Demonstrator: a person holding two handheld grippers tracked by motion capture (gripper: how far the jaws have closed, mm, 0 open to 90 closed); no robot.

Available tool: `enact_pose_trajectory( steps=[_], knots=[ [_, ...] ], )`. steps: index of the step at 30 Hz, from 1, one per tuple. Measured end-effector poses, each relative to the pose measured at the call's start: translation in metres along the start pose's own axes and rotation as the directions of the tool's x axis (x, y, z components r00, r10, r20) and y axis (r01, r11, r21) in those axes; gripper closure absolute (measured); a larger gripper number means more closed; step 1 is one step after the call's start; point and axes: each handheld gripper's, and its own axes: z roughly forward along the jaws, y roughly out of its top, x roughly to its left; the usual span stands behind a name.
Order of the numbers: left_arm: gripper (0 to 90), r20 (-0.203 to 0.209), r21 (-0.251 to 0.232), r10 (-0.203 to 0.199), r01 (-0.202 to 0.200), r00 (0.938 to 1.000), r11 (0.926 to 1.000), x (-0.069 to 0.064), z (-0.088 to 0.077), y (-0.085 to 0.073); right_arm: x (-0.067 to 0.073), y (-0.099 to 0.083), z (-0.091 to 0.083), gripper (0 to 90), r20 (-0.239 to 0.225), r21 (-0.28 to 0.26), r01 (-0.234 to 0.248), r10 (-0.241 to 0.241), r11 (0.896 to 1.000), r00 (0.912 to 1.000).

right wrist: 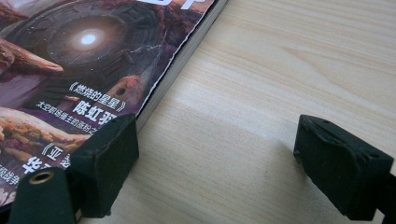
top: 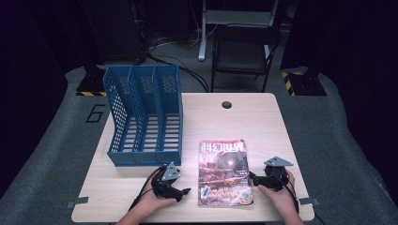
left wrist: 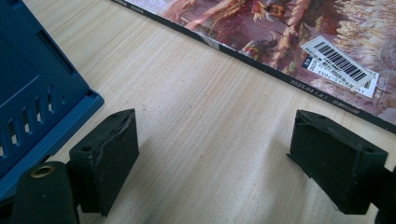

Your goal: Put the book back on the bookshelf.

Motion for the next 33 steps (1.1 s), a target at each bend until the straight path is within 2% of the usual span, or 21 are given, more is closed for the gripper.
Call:
enact_pose_trajectory(
  steps=[6, 12, 14, 17, 18, 19, 21, 23, 24, 26, 27, 28, 29, 33],
  knots=[
    [15.4, 0.001, 0.003, 0.004, -0.004, 1.0, 1.0, 0.0, 0.0, 0.0, 0.002, -0.001, -0.001, 14.9, 0.013, -0.003, -0.017, 0.017, 1.0, 0.9998],
    [15.3, -0.002, -0.005, -0.013, 0.013, 0.9999, 0.9999, -0.001, 0.0, 0.0, 0.002, 0.001, -0.001, 15.9, 0.012, 0.002, -0.011, 0.011, 1.0, 0.9999],
    [15.4, -0.004, -0.012, -0.013, 0.013, 0.9999, 0.9998, -0.002, 0.0, -0.001, 0.003, 0.002, 0.0, 17.2, 0.015, 0.005, -0.023, 0.023, 1.0, 0.9996],
    [16.1, -0.013, -0.013, -0.018, 0.018, 0.9998, 0.9998, -0.002, 0.0, -0.001, 0.004, 0.003, -0.002, 22.1, 0.007, 0.019, -0.013, 0.013, 1.0, 0.9999],
    [16.9, -0.026, -0.023, -0.036, 0.036, 0.999, 0.9991, -0.004, 0.001, -0.001, 0.005, 0.002, -0.002, 23.8, 0.01, 0.01, -0.02, 0.019, 1.0, 0.9998],
    [18.1, -0.032, -0.023, -0.035, 0.034, 0.9989, 0.9992, -0.004, 0.0, -0.001, 0.003, 0.002, -0.004, 25.2, 0.003, 0.019, 0.003, -0.003, 1.0, 1.0],
    [20.2, -0.022, -0.008, -0.028, 0.028, 0.9993, 0.9996, -0.006, -0.003, -0.002, 0.004, 0.004, -0.004, 27.2, 0.008, 0.029, -0.015, 0.015, 0.999, 0.9999],
    [20.5, -0.022, 0.003, -0.038, 0.038, 0.999, 0.9993, -0.007, -0.003, 0.0, 0.005, 0.007, -0.005, 30.0, 0.014, 0.057, -0.038, 0.037, 0.998, 0.9992],
    [21.2, -0.021, 0.019, -0.038, 0.038, 0.9991, 0.9991, -0.006, -0.003, 0.001, 0.005, 0.007, -0.006, 35.0, 0.01, 0.063, -0.023, 0.022, 0.998, 0.9997],
    [22.2, -0.032, 0.015, -0.06, 0.06, 0.9977, 0.9981, -0.007, -0.003, 0.002, 0.004, 0.007, -0.007, 37.1, 0.004, 0.065, -0.014, 0.013, 0.998, 0.9999],
    [24.4, -0.027, 0.019, -0.07, 0.071, 0.9972, 0.9973, -0.007, -0.004, 0.003, 0.003, 0.008, -0.008, 39.5, 0.004, 0.077, -0.017, 0.017, 0.997, 0.9998],
    [27.0, -0.015, 0.018, -0.081, 0.081, 0.9966, 0.9965, -0.007, -0.005, 0.003, 0.002, 0.009, -0.007, 41.0, 0.01, 0.064, -0.03, 0.029, 0.998, 0.9995],
    [32.2, -0.003, 0.023, -0.094, 0.094, 0.9956, 0.9953, -0.006, -0.007, 0.005, 0.0, 0.01, -0.008, 43.4, -0.001, 0.073, -0.041, 0.041, 0.997, 0.9991],
    [36.1, 0.017, 0.03, -0.113, 0.113, 0.9934, 0.9932, -0.007, -0.006, 0.008, 0.0, 0.014, -0.01, 49.2, -0.036, 0.079, -0.042, 0.045, 0.996, 0.9983]
  ],
)
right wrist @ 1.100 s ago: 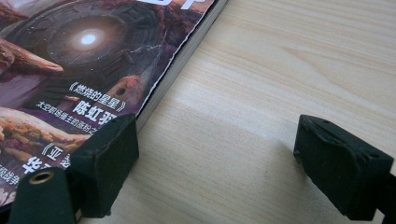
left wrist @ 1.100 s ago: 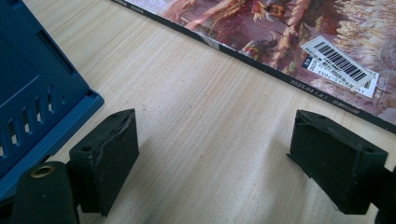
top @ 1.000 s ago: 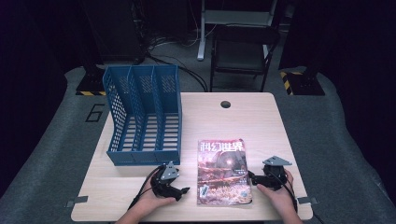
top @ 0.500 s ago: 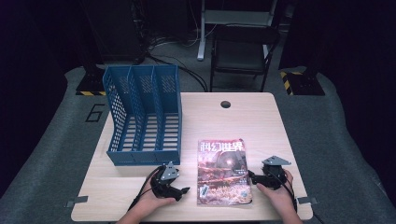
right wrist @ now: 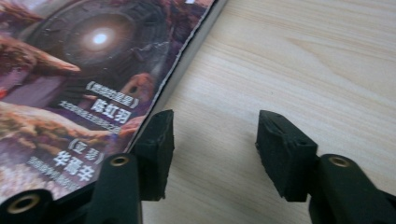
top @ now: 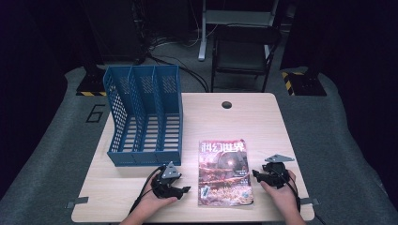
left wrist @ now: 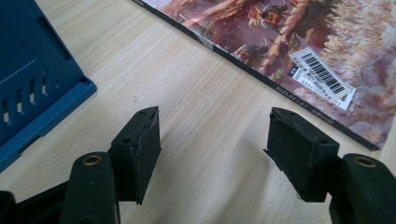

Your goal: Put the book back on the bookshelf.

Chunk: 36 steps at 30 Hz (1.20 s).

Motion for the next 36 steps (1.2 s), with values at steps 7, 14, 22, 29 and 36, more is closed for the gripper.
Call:
enact_pose_trajectory(
  steps=[7, 14, 22, 29, 36],
  knots=[
    [37.2, 0.035, 0.001, 0.013, -0.013, 0.9993, 0.9999, -0.01, 0.004, 0.006, 0.006, 0.01, -0.01, 54.5, -0.019, -0.048, 0.008, -0.009, 0.999, 0.9998],
    [40.7, 0.073, -0.023, 0.013, -0.011, 0.9972, 0.9997, -0.021, 0.009, 0.017, 0.015, 0.01, -0.007, 55.7, -0.068, -0.034, -0.026, 0.023, 0.999, 0.9974],
    [43.0, 0.076, 0.005, -0.003, 0.002, 0.9971, 1.0, -0.024, 0.021, 0.026, 0.026, 0.008, 0.001, 53.0, -0.12, -0.052, -0.034, 0.028, 0.998, 0.9924],
    [40.3, 0.036, 0.016, 0.027, -0.028, 0.999, 0.9995, -0.031, 0.028, 0.028, 0.036, 0.007, 0.006, 50.0, -0.109, -0.02, -0.021, 0.019, 1.0, 0.9938],
    [34.1, 0.042, 0.014, 0.01, -0.01, 0.9991, 0.9998, -0.028, 0.032, 0.029, 0.035, 0.006, 0.012, 40.9, -0.104, 0.019, -0.019, 0.021, 1.0, 0.9943]
  ],
)
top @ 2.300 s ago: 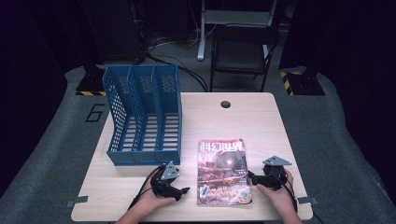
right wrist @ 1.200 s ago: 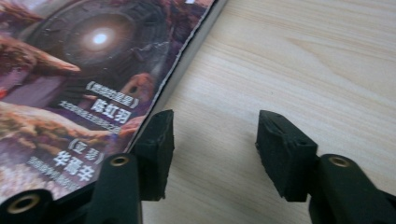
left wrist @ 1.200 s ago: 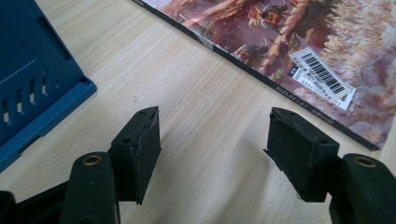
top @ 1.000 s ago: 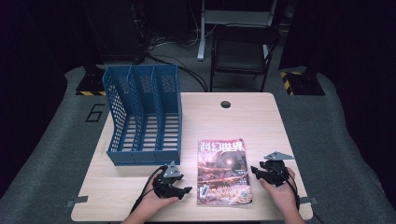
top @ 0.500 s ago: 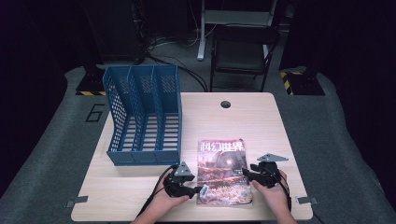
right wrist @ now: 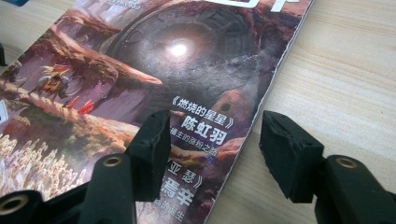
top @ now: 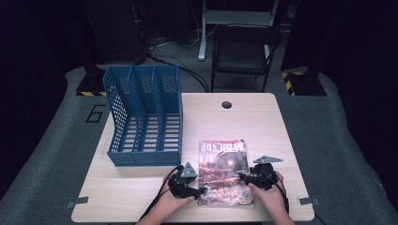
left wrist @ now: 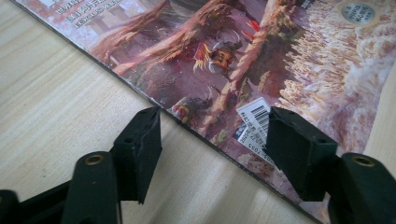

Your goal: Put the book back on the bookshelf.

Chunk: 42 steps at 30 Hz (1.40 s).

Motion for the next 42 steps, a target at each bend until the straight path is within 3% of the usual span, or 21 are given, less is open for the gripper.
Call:
enact_pose_trajectory(
  steps=[4, 5, 7, 9, 16, 18, 28, 33, 35, 37, 42],
  knots=[
    [29.7, 0.001, -0.012, 0.013, -0.013, 0.9999, 0.9998, -0.002, 0.002, -0.001, 0.002, 0.001, 0.002, 34.0, 0.006, 0.0, -0.001, 0.001, 1.0, 1.0],
    [27.5, 0.006, -0.007, 0.027, -0.027, 0.9996, 0.9996, -0.002, 0.003, 0.0, 0.003, 0.001, 0.003, 30.8, 0.002, -0.002, 0.019, -0.019, 1.0, 0.9998],
    [25.9, 0.006, 0.001, 0.019, -0.019, 0.9998, 0.9998, -0.003, 0.003, 0.001, 0.006, 0.0, 0.003, 28.5, 0.01, 0.01, 0.025, -0.025, 1.0, 0.9996],
    [25.3, -0.005, -0.009, 0.018, -0.018, 0.9998, 0.9998, -0.005, 0.005, 0.001, 0.008, 0.0, 0.004, 26.7, 0.014, 0.011, 0.046, -0.046, 0.999, 0.9988],
    [23.7, -0.014, -0.024, 0.015, -0.015, 0.9998, 0.9996, -0.007, 0.008, 0.001, 0.012, -0.001, 0.005, 24.5, 0.021, 0.005, 0.041, -0.041, 0.999, 0.9989],
    [23.7, -0.012, -0.034, 0.015, -0.016, 0.9998, 0.9993, -0.007, 0.008, 0.0, 0.011, -0.002, 0.004, 31.0, 0.016, -0.011, 0.046, -0.046, 0.999, 0.9988],
    [27.4, -0.011, -0.047, 0.017, -0.017, 0.9998, 0.9988, -0.01, 0.009, 0.0, 0.011, -0.003, 0.002, 37.7, 0.027, -0.02, 0.011, -0.01, 1.0, 0.9996],
    [27.4, -0.02, -0.051, 0.013, -0.014, 0.9997, 0.9986, -0.012, 0.01, 0.0, 0.007, -0.003, 0.0, 48.1, 0.023, -0.024, -0.021, 0.022, 1.0, 0.9995],
    [27.4, -0.011, -0.04, 0.011, -0.012, 0.9999, 0.9991, -0.013, 0.009, 0.0, 0.003, -0.004, -0.002, 52.7, 0.007, -0.028, -0.062, 0.063, 0.998, 0.998],
    [27.4, -0.017, -0.033, 0.017, -0.017, 0.9997, 0.9993, -0.014, 0.008, -0.001, 0.003, -0.006, -0.003, 53.0, -0.007, -0.034, -0.104, 0.104, 0.994, 0.9946],
    [27.4, -0.011, -0.033, 0.02, -0.021, 0.9997, 0.9992, -0.019, 0.004, -0.006, 0.009, -0.01, -0.007, 55.8, 0.01, -0.024, -0.12, 0.12, 0.992, 0.9927]
  ],
)
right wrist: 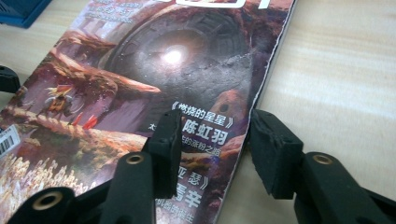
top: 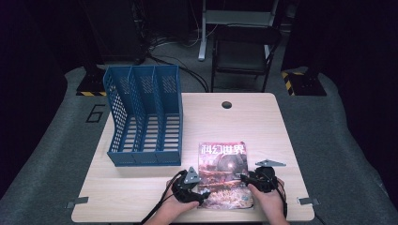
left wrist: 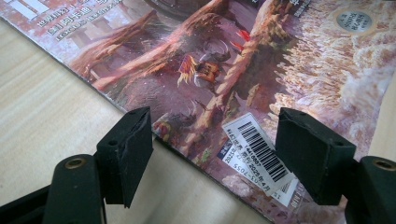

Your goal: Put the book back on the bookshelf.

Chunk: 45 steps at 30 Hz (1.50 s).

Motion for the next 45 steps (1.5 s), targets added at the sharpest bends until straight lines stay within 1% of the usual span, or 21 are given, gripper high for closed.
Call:
enact_pose_trajectory(
  steps=[3, 5, 6, 7, 8, 10, 11, 13, 19, 22, 24, 26, 27, 28, 29, 31, 34, 36, 40, 42, 45],
  knots=[
    [27.5, -0.005, -0.007, 0.003, -0.003, 1.0, 1.0, 0.0, 0.0, -0.001, 0.002, -0.001, -0.001, 56.1, 0.01, 0.009, -0.003, 0.003, 1.0, 0.9999],
    [27.5, 0.0, -0.007, 0.003, -0.003, 1.0, 1.0, 0.0, -0.001, -0.002, 0.0, -0.001, -0.001, 56.8, 0.003, 0.002, -0.007, 0.007, 1.0, 1.0],
    [27.6, -0.001, -0.023, -0.004, 0.004, 1.0, 0.9997, -0.001, 0.0, -0.004, -0.001, -0.001, -0.001, 56.8, -0.005, 0.002, -0.007, 0.007, 1.0, 1.0],
    [27.7, -0.012, -0.034, -0.01, 0.01, 0.9999, 0.9994, -0.001, 0.0, -0.004, -0.003, -0.001, -0.001, 56.7, -0.015, -0.007, -0.004, 0.004, 1.0, 0.9999],
    [27.8, -0.014, -0.036, -0.003, 0.003, 0.9999, 0.9993, -0.001, 0.0, -0.005, -0.005, -0.001, 0.0, 55.4, -0.016, -0.015, 0.005, -0.005, 1.0, 0.9999],
    [28.2, -0.019, -0.054, -0.019, 0.018, 0.9996, 0.9984, -0.002, 0.001, -0.006, -0.007, -0.001, 0.002, 53.3, -0.01, -0.039, 0.017, -0.018, 0.999, 0.9998],
    [28.3, -0.02, -0.057, -0.02, 0.019, 0.9996, 0.9982, -0.003, 0.0, -0.007, -0.008, 0.0, 0.003, 52.0, -0.01, -0.042, 0.024, -0.025, 0.999, 0.9996],
    [28.5, -0.014, -0.056, -0.018, 0.018, 0.9997, 0.9983, -0.002, 0.0, -0.007, -0.006, 0.001, 0.003, 50.0, -0.008, -0.033, 0.01, -0.011, 0.999, 0.9999],
    [28.6, -0.015, -0.055, -0.019, 0.018, 0.9997, 0.9983, -0.003, 0.0, -0.008, -0.003, 0.003, 0.007, 48.5, -0.01, -0.041, 0.021, -0.021, 0.999, 0.9997],
    [28.7, -0.013, -0.064, -0.024, 0.023, 0.9996, 0.9977, -0.003, 0.0, -0.009, 0.0, 0.003, 0.009, 46.6, 0.013, -0.043, 0.062, -0.062, 0.997, 0.998],
    [28.7, -0.018, -0.069, -0.022, 0.021, 0.9996, 0.9974, -0.003, 0.0, -0.009, -0.001, 0.002, 0.009, 46.9, 0.013, -0.049, 0.077, -0.077, 0.996, 0.997],
    [28.7, -0.015, -0.067, -0.026, 0.025, 0.9995, 0.9974, -0.003, 0.0, -0.009, -0.002, 0.002, 0.009, 47.4, 0.011, -0.06, 0.068, -0.068, 0.996, 0.9977],
    [28.8, -0.016, -0.076, -0.037, 0.036, 0.9992, 0.9965, -0.004, 0.0, -0.009, -0.001, 0.001, 0.009, 47.2, 0.009, -0.062, 0.055, -0.055, 0.997, 0.9985],
    [28.8, -0.015, -0.074, -0.035, 0.034, 0.9993, 0.9967, -0.004, 0.0, -0.009, 0.0, 0.0, 0.009, 46.2, 0.002, -0.069, 0.027, -0.026, 0.997, 0.9996],
    [28.8, -0.018, -0.075, -0.033, 0.031, 0.9993, 0.9967, -0.004, 0.0, -0.009, -0.001, 0.0, 0.01, 45.4, 0.003, -0.075, 0.035, -0.035, 0.997, 0.9994],
    [28.8, -0.019, -0.076, -0.033, 0.032, 0.9993, 0.9966, -0.004, 0.0, -0.009, 0.001, 0.0, 0.01, 43.4, 0.015, -0.077, 0.014, -0.012, 0.997, 0.9998],
    [28.8, -0.024, -0.078, -0.039, 0.037, 0.999, 0.9962, -0.005, 0.001, -0.009, 0.006, 0.0, 0.011, 42.4, 0.042, -0.078, 0.034, -0.031, 0.996, 0.9987],
    [28.8, -0.032, -0.077, -0.041, 0.038, 0.9987, 0.9963, -0.005, 0.001, -0.009, 0.005, 0.0, 0.011, 43.8, 0.038, -0.085, 0.014, -0.011, 0.996, 0.9992],
    [28.8, -0.042, -0.083, -0.034, 0.03, 0.9985, 0.9961, -0.005, 0.001, -0.009, -0.003, -0.001, 0.01, 47.7, -0.016, -0.105, -0.08, 0.079, 0.991, 0.9968],
    [28.8, -0.043, -0.082, -0.034, 0.031, 0.9985, 0.9961, -0.005, 0.001, -0.009, -0.009, -0.002, 0.008, 48.7, -0.065, -0.111, -0.16, 0.153, 0.981, 0.9861],
    [28.8, -0.039, -0.076, -0.035, 0.032, 0.9986, 0.9966, -0.005, 0.001, -0.008, -0.014, -0.003, 0.006, 51.0, -0.1, -0.124, -0.208, 0.197, 0.97, 0.9753]
  ],
)
